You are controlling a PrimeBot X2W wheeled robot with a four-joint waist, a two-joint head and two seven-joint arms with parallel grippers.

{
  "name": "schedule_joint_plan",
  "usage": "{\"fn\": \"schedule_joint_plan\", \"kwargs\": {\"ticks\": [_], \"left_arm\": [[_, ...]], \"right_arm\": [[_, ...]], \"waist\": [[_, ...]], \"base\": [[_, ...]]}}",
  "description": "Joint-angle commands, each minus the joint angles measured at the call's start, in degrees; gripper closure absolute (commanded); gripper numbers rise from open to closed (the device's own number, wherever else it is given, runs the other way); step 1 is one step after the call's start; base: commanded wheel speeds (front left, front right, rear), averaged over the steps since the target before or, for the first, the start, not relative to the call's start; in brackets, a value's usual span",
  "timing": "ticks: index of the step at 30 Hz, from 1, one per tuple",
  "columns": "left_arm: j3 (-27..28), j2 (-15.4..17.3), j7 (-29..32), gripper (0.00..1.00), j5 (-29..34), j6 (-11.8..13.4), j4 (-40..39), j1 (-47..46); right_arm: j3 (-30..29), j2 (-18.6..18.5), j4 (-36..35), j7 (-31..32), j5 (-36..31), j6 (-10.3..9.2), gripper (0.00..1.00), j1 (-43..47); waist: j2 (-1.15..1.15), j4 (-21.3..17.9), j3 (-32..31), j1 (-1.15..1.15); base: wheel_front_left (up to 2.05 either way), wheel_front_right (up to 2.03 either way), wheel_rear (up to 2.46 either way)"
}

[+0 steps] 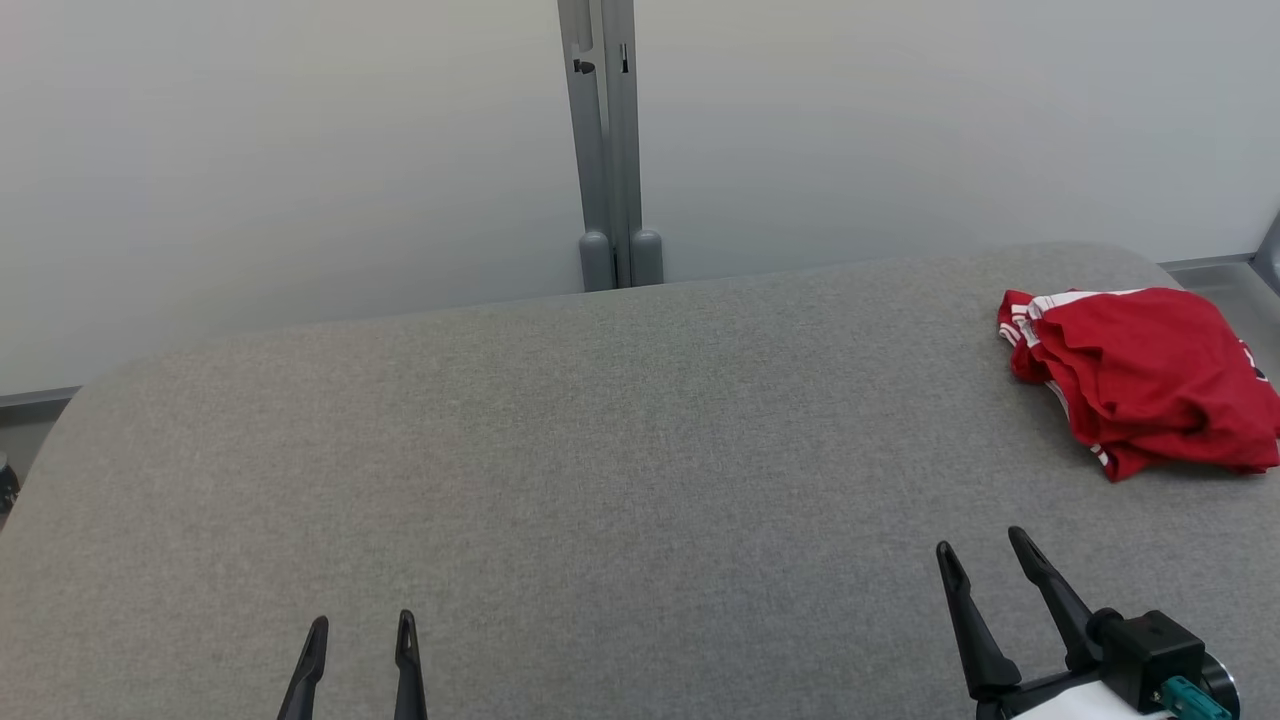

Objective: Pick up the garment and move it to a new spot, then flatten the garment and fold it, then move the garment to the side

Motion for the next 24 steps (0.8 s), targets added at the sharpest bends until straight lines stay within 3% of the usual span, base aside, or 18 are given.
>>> {"fn": "schedule_joint_plan", "kwargs": {"ticks": [1,8,9,13,24], "left_arm": [[0.1,0.05,0.02,0.0,-0.39,-0.42,0.15,0.78],[-0.04,0.05,0.01,0.0,-0.13,-1.27,0.45,0.93],[-0.19,-0.01,-0.01,1.0,-0.41,-1.26,0.47,0.06],[-0.47,-0.03,0.02,1.0,-0.66,-1.27,2.48,0.06],[0.57,0.81,2.26,1.0,-13.7,-2.04,3.61,-3.15]], "right_arm": [[0.09,-0.16,0.23,-0.13,0.25,-0.09,0.0,0.88],[0.38,-0.29,0.57,-0.13,0.41,-0.09,0.0,0.82],[0.39,-0.16,0.47,0.0,0.11,0.0,1.0,0.25],[0.66,0.28,2.37,0.1,0.28,0.0,1.0,1.0],[-0.81,0.6,3.33,2.64,12.38,-0.01,1.0,-1.5]], "waist": [[0.0,0.16,-0.02,0.0],[0.0,0.88,-0.02,0.0],[0.0,0.88,-0.02,0.0],[0.0,0.9,0.01,0.0],[0.0,1.05,0.7,0.0]], "base": [[0.0,0.0,0.0],[0.0,0.0,0.0],[0.0,0.0,0.0],[0.0,0.0,0.0],[0.0,0.0,0.0]]}}
